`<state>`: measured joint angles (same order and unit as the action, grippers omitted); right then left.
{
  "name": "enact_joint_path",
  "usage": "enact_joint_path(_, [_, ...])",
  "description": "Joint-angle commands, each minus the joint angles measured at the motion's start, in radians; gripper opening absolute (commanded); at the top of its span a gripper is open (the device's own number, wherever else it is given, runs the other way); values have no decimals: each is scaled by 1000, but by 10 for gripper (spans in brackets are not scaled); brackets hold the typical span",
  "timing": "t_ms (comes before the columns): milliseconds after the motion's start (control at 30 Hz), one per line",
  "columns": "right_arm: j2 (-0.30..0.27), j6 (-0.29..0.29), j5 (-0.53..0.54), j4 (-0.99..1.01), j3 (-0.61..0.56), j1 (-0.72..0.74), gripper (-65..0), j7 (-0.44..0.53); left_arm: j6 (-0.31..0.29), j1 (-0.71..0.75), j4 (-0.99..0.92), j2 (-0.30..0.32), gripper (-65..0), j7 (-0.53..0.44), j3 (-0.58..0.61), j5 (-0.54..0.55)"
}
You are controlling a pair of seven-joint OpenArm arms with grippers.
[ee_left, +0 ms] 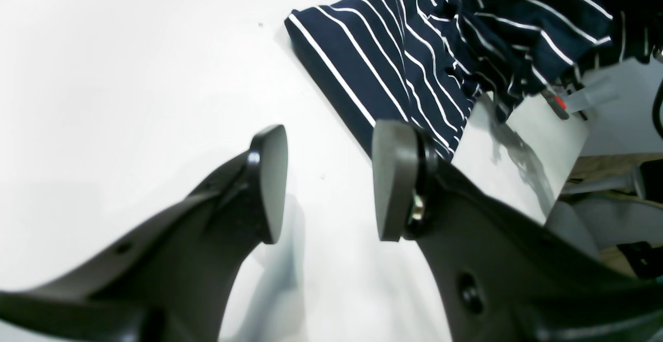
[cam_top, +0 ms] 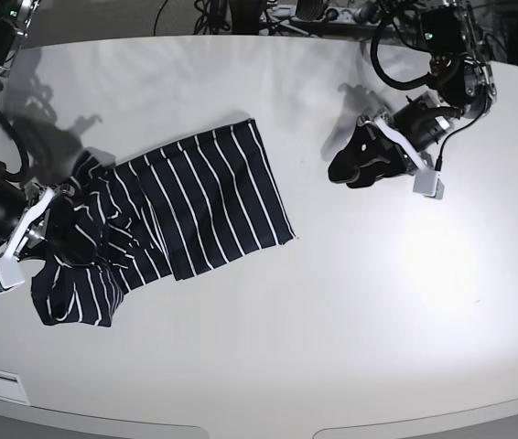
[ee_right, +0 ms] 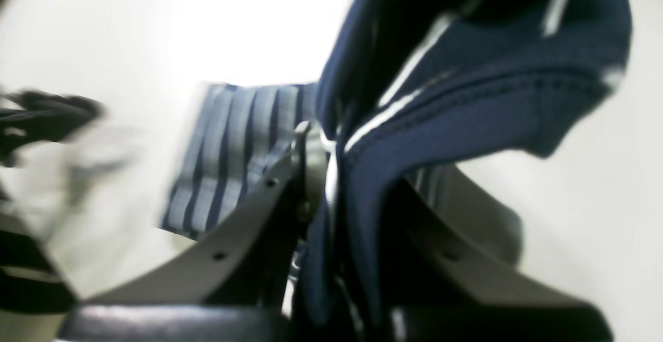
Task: Fold the T-shirt properly
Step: 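Grasp the strip end with the right gripper and fold it over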
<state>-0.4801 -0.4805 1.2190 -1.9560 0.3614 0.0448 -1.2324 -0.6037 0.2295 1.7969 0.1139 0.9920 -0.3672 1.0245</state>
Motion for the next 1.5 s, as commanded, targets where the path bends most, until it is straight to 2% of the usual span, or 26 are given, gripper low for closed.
enact_joint_path(0, [-2,-14,44,-15,7,19,-650,12,-8,-8,16,6,-364,-18,-2,27])
enact_joint_path(67, [34,-25,97,-15,5,19,-650,-13,-8,-8,16,5,-364,-18,-2,27])
enact_joint_path(200, [108,-83,227,-15,5,19,-650,-66,-8,-8,16,5,-364,-18,-2,27])
enact_joint_path(333, [180,-85,225,-15,-5,13,-650,-72,-8,-8,16,6,-364,-19,-2,28])
enact_joint_path(433, [212,-98,219,-15,-57,13,-650,-76,-8,-8,16,5,-364,-19,-2,28])
enact_joint_path(500, [229,-128,202,-14,-101,13,-650,-74,-8,-8,16,5,-364,-18,-2,28])
enact_joint_path(667, [281,-134,72,-12,-214,13,-650,-64,-8,-8,16,5,-364,-19,-2,28])
enact_joint_path(767, [309,-134,-10,-3,-270,13,-650,-20,-8,-8,16,5,-364,-18,-2,28])
enact_joint_path(800, [319,-116,-31,2,-291,14,-610,-6,-8,-8,16,5,-364,-18,-2,28])
enact_joint_path(867, [330,-121,-51,15,-351,14,-373,23,-8,-8,16,5,-364,-18,-2,28])
enact_joint_path(900, [331,-145,-54,17,-388,16,-289,27,-8,-8,16,6,-364,-18,-2,28])
enact_joint_path(933, [330,-171,-51,17,-426,20,-277,27,-8,-8,16,6,-364,-19,-2,28])
enact_joint_path(967, [330,-209,-43,16,-463,25,-277,27,-8,-8,16,6,-364,-19,-2,29])
enact_joint_path(1000, [330,-218,-38,16,-499,33,-277,26,-8,-8,16,6,-364,-19,-2,29])
enact_joint_path(1133, [330,-218,-46,16,-598,95,-279,24,-7,-8,16,6,-364,-18,-2,29])
enact_joint_path(1167, [330,-218,-47,16,-603,113,-301,24,-7,-8,16,6,-373,-18,-2,33])
enact_joint_path(1200, [330,-218,-50,16,-602,130,-362,24,-7,-8,16,6,-410,-16,-2,47])
enact_joint_path(1233, [330,-218,-70,16,-595,149,-458,24,-7,-8,16,7,-487,-6,-2,75])
enact_joint_path(1267, [330,-218,-104,16,-582,164,-579,25,-7,-8,16,11,-595,12,-2,116])
enact_joint_path(1300, [330,-218,-145,16,-567,177,-650,37,-12,-9,16,16,-650,33,-2,170])
enact_joint_path(1367, [330,-199,-263,16,-530,191,-650,128,-67,-9,17,28,-650,87,-2,293])
enact_joint_path(1400, [330,-169,-339,16,-510,191,-650,201,-94,-12,18,34,-650,124,-2,359])
enact_joint_path(1467, [328,-91,-497,19,-483,191,-650,320,-94,-26,19,39,-650,219,-2,459])
